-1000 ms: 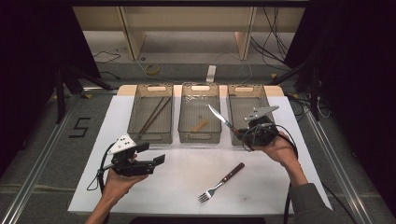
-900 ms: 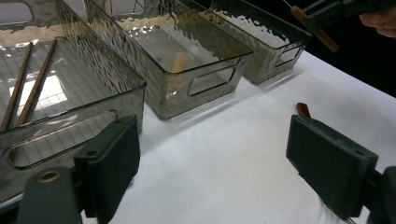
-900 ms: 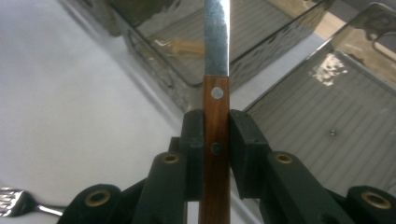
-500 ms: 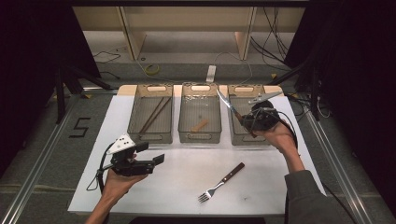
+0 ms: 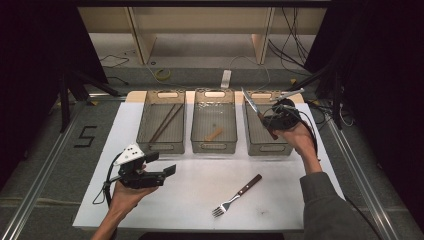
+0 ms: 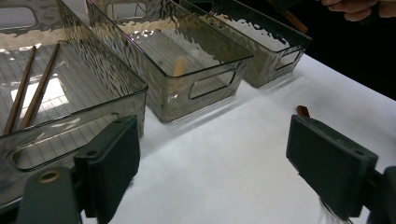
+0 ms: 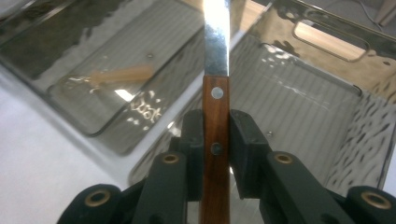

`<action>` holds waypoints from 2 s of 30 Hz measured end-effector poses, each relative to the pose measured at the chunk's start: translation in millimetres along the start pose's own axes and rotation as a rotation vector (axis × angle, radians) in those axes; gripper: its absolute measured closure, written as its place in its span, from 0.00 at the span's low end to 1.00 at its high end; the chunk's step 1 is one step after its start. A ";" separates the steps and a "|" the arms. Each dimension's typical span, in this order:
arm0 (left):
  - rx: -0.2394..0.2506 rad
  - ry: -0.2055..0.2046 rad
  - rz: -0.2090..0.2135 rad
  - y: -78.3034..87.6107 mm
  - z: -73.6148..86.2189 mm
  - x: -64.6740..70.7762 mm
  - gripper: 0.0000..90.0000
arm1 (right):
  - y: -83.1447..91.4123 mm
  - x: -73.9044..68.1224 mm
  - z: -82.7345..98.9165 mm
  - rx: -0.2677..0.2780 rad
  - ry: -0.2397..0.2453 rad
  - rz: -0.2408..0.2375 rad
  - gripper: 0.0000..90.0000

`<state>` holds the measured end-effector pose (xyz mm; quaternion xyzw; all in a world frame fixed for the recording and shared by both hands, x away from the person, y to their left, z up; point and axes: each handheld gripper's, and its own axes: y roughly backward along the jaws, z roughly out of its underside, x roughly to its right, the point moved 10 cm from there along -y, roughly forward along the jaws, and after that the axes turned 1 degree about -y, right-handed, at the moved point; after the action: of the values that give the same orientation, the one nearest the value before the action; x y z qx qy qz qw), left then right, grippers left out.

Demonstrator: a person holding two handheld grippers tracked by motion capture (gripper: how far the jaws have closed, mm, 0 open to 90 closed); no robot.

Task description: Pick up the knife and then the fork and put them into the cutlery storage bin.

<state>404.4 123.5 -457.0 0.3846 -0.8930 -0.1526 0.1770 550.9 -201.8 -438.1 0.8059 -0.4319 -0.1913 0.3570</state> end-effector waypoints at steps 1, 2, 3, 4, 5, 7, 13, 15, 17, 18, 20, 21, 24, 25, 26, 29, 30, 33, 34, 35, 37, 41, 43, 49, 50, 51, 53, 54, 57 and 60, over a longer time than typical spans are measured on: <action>0.000 0.001 -0.001 0.0 0.1 0.0 0.19 | -2.1 2.2 -0.6 -0.003 -0.005 0.005 0.86; 0.000 0.002 -0.001 0.0 0.1 -0.1 0.19 | -3.9 3.9 -0.9 -0.007 -0.014 0.011 0.86; 0.000 0.001 -0.001 0.1 0.1 -0.1 0.19 | -5.7 5.6 -1.4 -0.010 -0.022 0.018 0.86; 0.000 0.000 -0.002 0.2 0.1 -0.2 0.19 | -7.4 7.3 -1.9 -0.010 -0.030 0.022 0.86; 0.000 -0.001 -0.002 0.3 0.1 -0.2 0.19 | -8.8 8.6 -1.9 -0.015 -0.041 0.025 0.86; -0.001 0.000 -0.003 0.3 0.2 -0.4 0.19 | -12.0 12.0 -1.3 -0.020 -0.048 0.038 0.86; -0.003 -0.001 -0.003 -0.2 0.4 -0.3 0.19 | -19.3 16.3 4.1 -0.050 -0.063 0.054 0.86; -0.002 -0.001 -0.003 -0.2 0.4 -0.3 0.19 | -21.6 18.2 5.4 -0.055 -0.077 0.057 0.86; -0.002 0.001 -0.004 -0.1 0.4 -0.4 0.19 | -24.2 19.9 7.6 -0.065 -0.084 0.062 0.86; -0.002 0.001 -0.004 0.0 0.4 -0.5 0.19 | -25.6 20.5 9.0 -0.071 -0.086 0.066 0.86; -0.001 0.000 -0.005 0.1 0.3 -0.5 0.19 | -28.2 21.8 12.5 -0.085 -0.085 0.077 0.86; -0.001 -0.001 -0.005 0.2 0.3 -0.5 0.19 | -29.3 22.5 13.7 -0.086 -0.088 0.079 0.86; -0.001 -0.002 -0.005 0.4 0.2 -0.7 0.19 | -33.3 24.8 20.0 -0.107 -0.105 0.083 0.86; -0.001 -0.003 -0.006 0.4 0.2 -0.7 0.19 | -34.4 25.5 21.9 -0.114 -0.106 0.085 0.86; 0.001 -0.001 -0.006 0.2 0.1 -0.7 0.19 | -35.3 25.7 23.4 -0.118 -0.108 0.083 0.86; 0.001 0.000 -0.007 0.1 0.1 -0.6 0.19 | -36.4 26.1 23.9 -0.119 -0.110 0.086 0.86; 0.001 0.000 -0.007 0.2 0.0 -0.6 0.19 | -36.7 25.8 23.7 -0.121 -0.111 0.086 0.86; 0.001 -0.004 -0.006 0.5 0.0 -0.5 0.19 | -38.3 24.6 23.0 -0.124 -0.108 0.086 0.86; 0.001 -0.004 -0.006 0.5 -0.1 -0.4 0.19 | -38.9 23.9 23.1 -0.127 -0.111 0.084 0.85; 0.002 -0.003 -0.006 0.4 -0.2 -0.3 0.19 | -39.6 23.6 23.2 -0.129 -0.113 0.085 0.86; 0.001 -0.002 -0.006 0.3 0.0 -0.3 0.19 | -41.5 24.1 24.0 -0.133 -0.117 0.089 0.85; 0.001 -0.002 -0.007 0.3 0.0 -0.6 0.19 | -44.8 24.3 26.1 -0.144 -0.126 0.087 0.85; 0.001 -0.002 -0.007 0.2 0.0 -0.7 0.19 | -45.8 24.0 27.3 -0.157 -0.122 0.092 0.85; 0.000 -0.001 -0.006 0.2 0.1 -0.5 0.19 | -46.1 18.7 25.2 -0.148 -0.094 0.057 0.73; 0.000 -0.001 -0.006 0.3 0.1 -0.5 0.19 | -44.9 17.4 23.1 -0.135 -0.087 0.048 0.72; -0.001 -0.003 -0.006 0.5 0.1 -0.5 0.19 | -43.0 16.3 21.5 -0.128 -0.084 0.042 0.71; 0.000 -0.003 -0.006 0.7 0.0 -0.7 0.19 | -38.6 13.6 17.6 -0.105 -0.072 0.034 0.68; 0.000 -0.003 -0.006 0.7 -0.1 -0.7 0.19 | -36.2 11.6 15.8 -0.092 -0.065 0.027 0.67; 0.000 -0.004 -0.006 0.8 -0.1 -0.8 0.19 | -27.3 2.9 12.3 -0.060 -0.036 0.009 0.62; 0.001 -0.004 -0.007 0.6 0.0 -0.7 0.19 | -18.5 -7.1 11.2 -0.031 0.003 -0.003 0.56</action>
<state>404.5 124.4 -456.8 0.3876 -0.8920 -0.1537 0.1747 550.4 -193.7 -459.3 0.8012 -0.4270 -0.1974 0.3698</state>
